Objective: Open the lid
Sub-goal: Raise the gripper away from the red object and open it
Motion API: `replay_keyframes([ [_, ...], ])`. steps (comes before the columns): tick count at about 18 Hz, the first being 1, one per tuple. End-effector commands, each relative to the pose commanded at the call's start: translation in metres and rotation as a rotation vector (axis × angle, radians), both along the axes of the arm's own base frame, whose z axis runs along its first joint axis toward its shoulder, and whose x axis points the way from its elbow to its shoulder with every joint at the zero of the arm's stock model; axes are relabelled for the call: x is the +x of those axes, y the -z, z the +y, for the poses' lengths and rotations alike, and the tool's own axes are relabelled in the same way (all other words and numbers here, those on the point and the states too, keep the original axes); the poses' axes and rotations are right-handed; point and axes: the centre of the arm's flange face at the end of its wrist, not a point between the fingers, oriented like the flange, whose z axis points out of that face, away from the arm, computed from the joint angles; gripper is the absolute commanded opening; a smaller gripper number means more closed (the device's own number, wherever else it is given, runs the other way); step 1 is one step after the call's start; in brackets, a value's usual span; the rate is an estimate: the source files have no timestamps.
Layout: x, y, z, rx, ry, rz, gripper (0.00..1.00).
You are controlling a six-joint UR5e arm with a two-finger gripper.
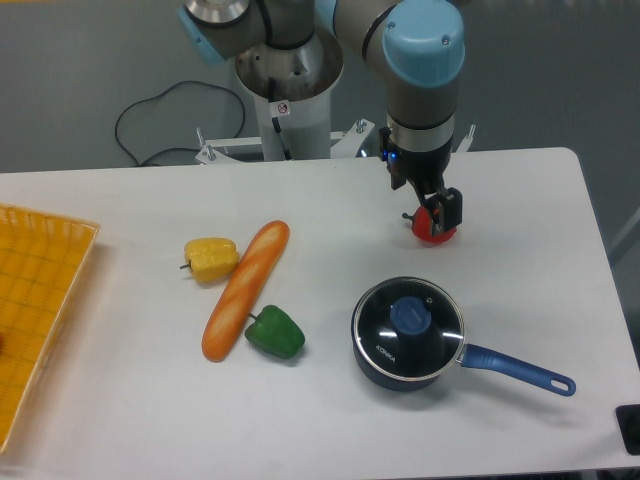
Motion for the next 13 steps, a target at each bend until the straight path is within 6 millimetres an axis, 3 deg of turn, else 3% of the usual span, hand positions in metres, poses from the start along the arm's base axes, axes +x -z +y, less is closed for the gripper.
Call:
replay_keyframes([
  [6, 0.001, 0.002, 0.000, -0.001, -0.001, -0.005, 1.00],
  [9, 0.009, 0.035, -0.008, -0.025, -0.007, -0.050, 1.00],
  [13, 0.008, 0.038, -0.008, -0.015, -0.006, -0.029, 1.00],
])
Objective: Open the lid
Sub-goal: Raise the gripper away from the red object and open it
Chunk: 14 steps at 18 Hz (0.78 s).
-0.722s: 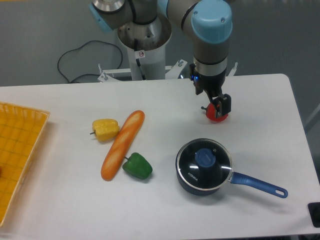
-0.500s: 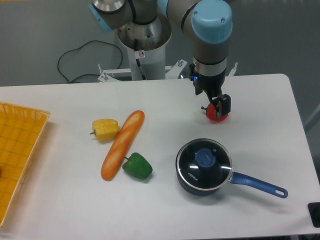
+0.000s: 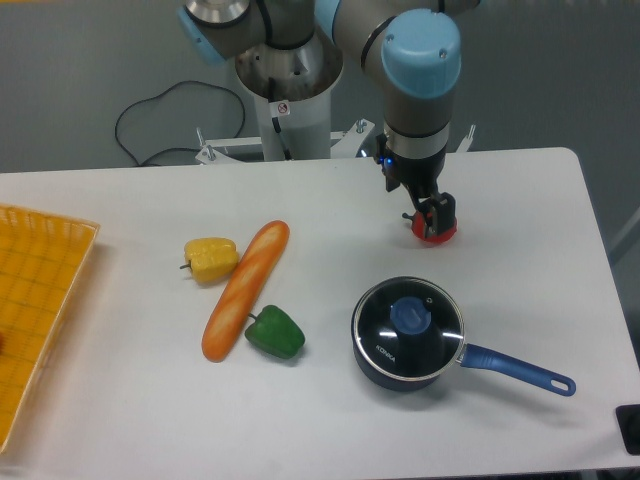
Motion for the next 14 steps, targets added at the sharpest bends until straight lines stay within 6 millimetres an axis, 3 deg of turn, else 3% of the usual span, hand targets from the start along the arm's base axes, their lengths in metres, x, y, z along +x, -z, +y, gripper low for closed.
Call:
replay_keyframes([
  [10, 0.003, 0.002, 0.016, 0.118, -0.068, -0.029, 1.00],
  [14, 0.000, 0.004, 0.018, 0.076, -0.065, -0.003, 1.00],
])
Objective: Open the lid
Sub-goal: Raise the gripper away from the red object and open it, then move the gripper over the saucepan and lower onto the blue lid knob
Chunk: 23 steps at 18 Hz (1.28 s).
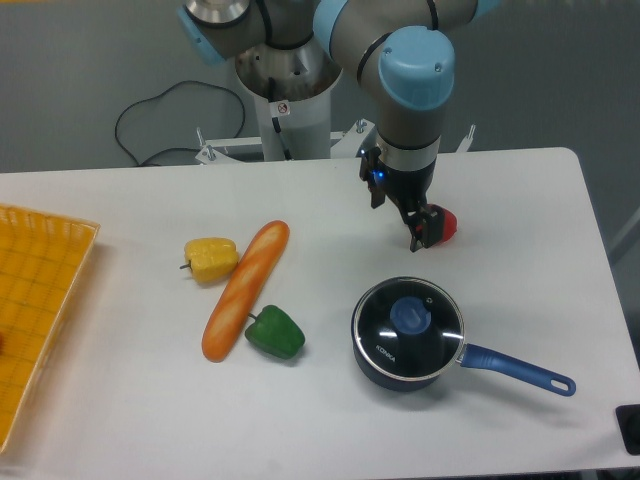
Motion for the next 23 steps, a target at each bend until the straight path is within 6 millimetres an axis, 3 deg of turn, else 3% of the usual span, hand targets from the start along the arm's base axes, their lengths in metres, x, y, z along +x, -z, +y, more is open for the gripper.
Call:
replay_keyframes([
  [2, 0.002, 0.005, 0.015, -0.001, -0.023, -0.007, 1.00],
  [7, -0.023, 0.035, 0.053, -0.071, -0.028, 0.003, 1.00],
  [10, -0.025, 0.038, 0.078, -0.077, -0.005, 0.016, 1.00],
  [15, -0.044, 0.045, 0.094, -0.064, 0.008, 0.022, 1.00],
  [21, -0.063, 0.076, 0.106, -0.033, 0.003, 0.042, 1.00],
  [23, -0.065, 0.078, 0.106, -0.030, 0.002, 0.043, 1.00],
])
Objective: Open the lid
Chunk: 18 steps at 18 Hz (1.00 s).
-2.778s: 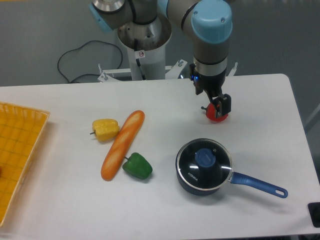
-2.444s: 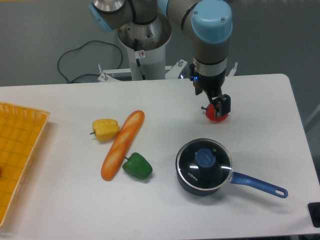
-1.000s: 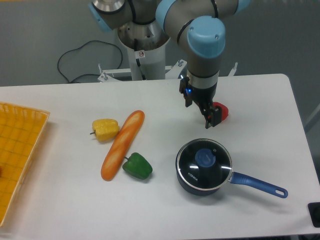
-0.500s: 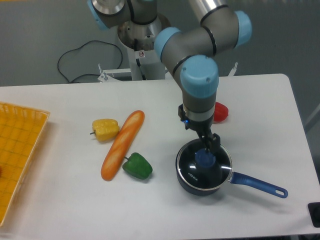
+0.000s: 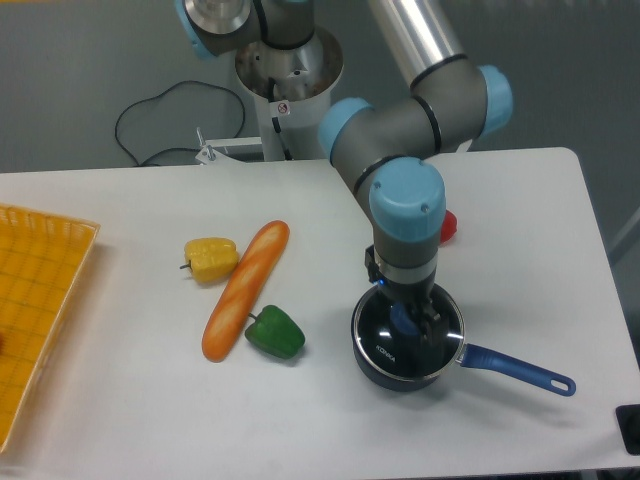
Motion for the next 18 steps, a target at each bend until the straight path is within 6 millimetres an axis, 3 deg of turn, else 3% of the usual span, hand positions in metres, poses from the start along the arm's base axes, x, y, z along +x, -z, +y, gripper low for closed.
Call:
replay_keyframes([
  [10, 0.003, 0.001, -0.007, -0.018, -0.007, -0.012, 1.00],
  [18, 0.010, 0.014, -0.012, -0.049, -0.015, -0.049, 1.00],
])
